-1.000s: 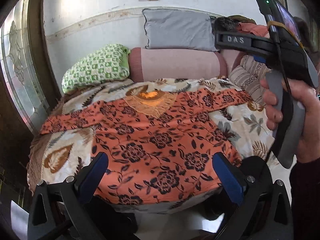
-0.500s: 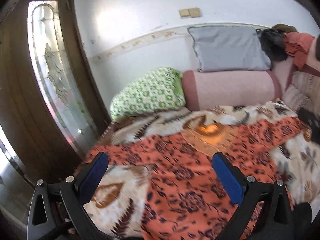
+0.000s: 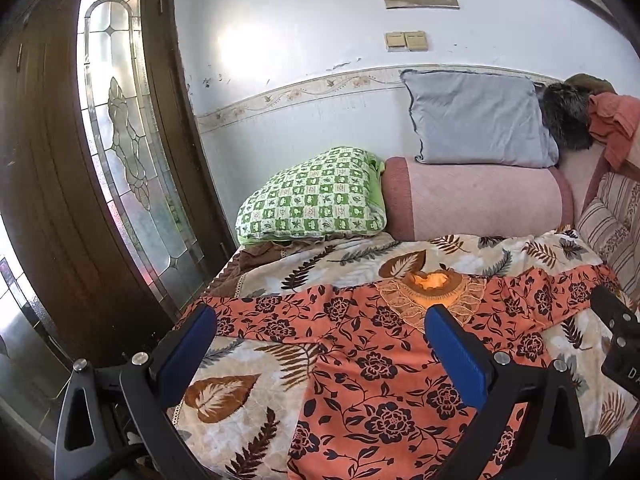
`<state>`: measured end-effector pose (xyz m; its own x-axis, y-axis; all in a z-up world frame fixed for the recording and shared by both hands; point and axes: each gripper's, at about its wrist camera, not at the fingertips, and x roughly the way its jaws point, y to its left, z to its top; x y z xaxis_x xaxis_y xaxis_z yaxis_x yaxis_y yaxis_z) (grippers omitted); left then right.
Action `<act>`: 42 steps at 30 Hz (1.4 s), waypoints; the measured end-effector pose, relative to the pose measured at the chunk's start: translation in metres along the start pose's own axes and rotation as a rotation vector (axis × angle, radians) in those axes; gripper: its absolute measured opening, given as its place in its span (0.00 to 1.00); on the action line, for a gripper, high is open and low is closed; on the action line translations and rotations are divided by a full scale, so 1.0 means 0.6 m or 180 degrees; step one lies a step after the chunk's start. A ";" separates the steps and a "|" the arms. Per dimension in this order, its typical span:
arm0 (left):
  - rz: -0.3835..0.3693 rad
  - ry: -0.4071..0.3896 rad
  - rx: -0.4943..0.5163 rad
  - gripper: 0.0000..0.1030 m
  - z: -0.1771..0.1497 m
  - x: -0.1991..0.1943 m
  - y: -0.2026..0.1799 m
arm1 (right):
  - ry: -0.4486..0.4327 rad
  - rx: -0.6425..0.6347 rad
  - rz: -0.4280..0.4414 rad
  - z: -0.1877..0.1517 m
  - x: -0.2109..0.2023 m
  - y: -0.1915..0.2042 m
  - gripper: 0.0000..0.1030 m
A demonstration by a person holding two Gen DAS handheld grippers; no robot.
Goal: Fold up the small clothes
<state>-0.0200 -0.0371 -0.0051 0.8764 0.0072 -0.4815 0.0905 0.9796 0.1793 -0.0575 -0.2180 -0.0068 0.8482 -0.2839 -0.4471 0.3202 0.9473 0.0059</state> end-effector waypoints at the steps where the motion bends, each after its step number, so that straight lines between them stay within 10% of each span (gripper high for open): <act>1: 0.0006 0.0004 -0.0017 1.00 0.001 0.001 0.003 | 0.0001 -0.0003 0.0007 0.000 0.000 0.002 1.00; 30: -0.0087 0.0022 -0.0190 1.00 0.079 0.085 -0.036 | 0.0193 -0.0053 -0.0090 0.007 0.080 -0.009 1.00; 42: -0.1000 0.1079 -0.0726 1.00 0.044 0.265 -0.124 | 0.0394 0.0093 -0.0224 0.000 0.191 -0.087 1.00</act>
<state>0.1252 -0.1139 -0.0727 0.6176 -0.2669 -0.7398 0.1863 0.9635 -0.1921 0.0231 -0.2999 -0.0584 0.7654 -0.3273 -0.5541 0.3907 0.9205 -0.0041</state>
